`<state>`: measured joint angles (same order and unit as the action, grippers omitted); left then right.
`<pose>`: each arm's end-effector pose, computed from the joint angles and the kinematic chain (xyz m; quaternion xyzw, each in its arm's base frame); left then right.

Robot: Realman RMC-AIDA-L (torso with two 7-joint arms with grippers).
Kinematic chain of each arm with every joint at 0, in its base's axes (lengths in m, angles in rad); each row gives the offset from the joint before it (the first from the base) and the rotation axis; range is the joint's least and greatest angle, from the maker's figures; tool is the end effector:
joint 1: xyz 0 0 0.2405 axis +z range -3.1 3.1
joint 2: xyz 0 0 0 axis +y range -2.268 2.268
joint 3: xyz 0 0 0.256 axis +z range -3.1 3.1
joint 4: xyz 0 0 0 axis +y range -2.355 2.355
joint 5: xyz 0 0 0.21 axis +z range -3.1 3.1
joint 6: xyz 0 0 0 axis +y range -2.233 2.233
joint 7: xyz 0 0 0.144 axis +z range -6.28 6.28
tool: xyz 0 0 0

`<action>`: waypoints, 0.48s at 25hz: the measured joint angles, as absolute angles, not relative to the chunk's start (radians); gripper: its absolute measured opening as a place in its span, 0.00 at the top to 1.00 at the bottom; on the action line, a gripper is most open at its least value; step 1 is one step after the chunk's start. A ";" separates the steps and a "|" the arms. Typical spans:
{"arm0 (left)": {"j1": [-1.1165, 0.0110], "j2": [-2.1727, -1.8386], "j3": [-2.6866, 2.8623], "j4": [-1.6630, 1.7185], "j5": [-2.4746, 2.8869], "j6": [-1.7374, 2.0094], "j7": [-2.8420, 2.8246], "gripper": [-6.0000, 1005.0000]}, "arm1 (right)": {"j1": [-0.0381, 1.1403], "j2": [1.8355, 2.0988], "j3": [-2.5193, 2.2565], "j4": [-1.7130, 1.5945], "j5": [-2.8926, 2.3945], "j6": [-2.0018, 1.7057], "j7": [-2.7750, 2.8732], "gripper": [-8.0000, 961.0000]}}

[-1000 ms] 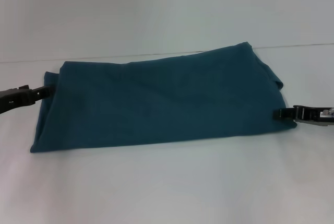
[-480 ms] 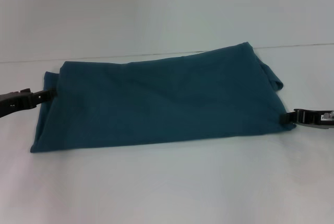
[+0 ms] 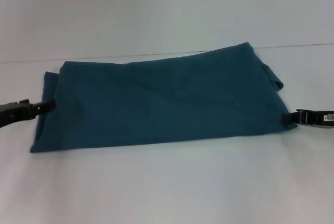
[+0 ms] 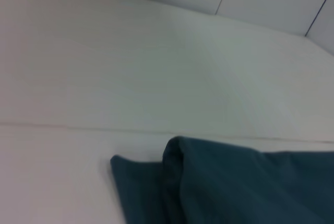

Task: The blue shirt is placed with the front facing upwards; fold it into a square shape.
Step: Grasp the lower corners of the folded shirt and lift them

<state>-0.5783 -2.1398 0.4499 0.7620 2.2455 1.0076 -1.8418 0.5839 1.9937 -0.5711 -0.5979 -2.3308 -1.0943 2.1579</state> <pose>-0.3227 0.3872 0.0361 -0.7817 -0.4661 -0.1768 0.3747 0.3451 0.3750 0.0390 -0.7498 0.5832 0.1307 0.2839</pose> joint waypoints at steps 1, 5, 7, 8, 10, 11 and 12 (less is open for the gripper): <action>-0.577 -2.141 0.450 0.762 2.258 1.007 -1.842 0.19 | 0.583 1.993 -0.571 -0.598 -2.330 -1.095 2.156 0.97; -0.566 -2.148 0.464 0.763 2.284 1.006 -1.842 0.19 | 0.581 1.990 -0.567 -0.598 -2.326 -1.097 2.155 0.97; -0.562 -2.150 0.470 0.767 2.299 1.009 -1.844 0.19 | 0.581 1.988 -0.566 -0.598 -2.324 -1.097 2.155 0.97; -0.559 -2.150 0.471 0.770 2.309 1.013 -1.845 0.19 | 0.581 1.988 -0.566 -0.598 -2.321 -1.097 2.155 0.97; -0.555 -2.150 0.471 0.779 2.324 1.027 -1.847 0.19 | 0.581 1.987 -0.566 -0.598 -2.317 -1.099 2.155 0.96; -0.553 -2.150 0.471 0.783 2.328 1.035 -1.847 0.19 | 0.581 1.986 -0.566 -0.598 -2.316 -1.100 2.155 0.96; -0.551 -2.150 0.472 0.787 2.331 1.045 -1.847 0.19 | 0.581 1.986 -0.566 -0.598 -2.315 -1.100 2.155 0.96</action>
<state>-0.5506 -2.1505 0.4718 0.7871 2.3308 1.0451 -1.8467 0.5813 1.9859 -0.5660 -0.5983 -2.3152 -1.1002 2.1551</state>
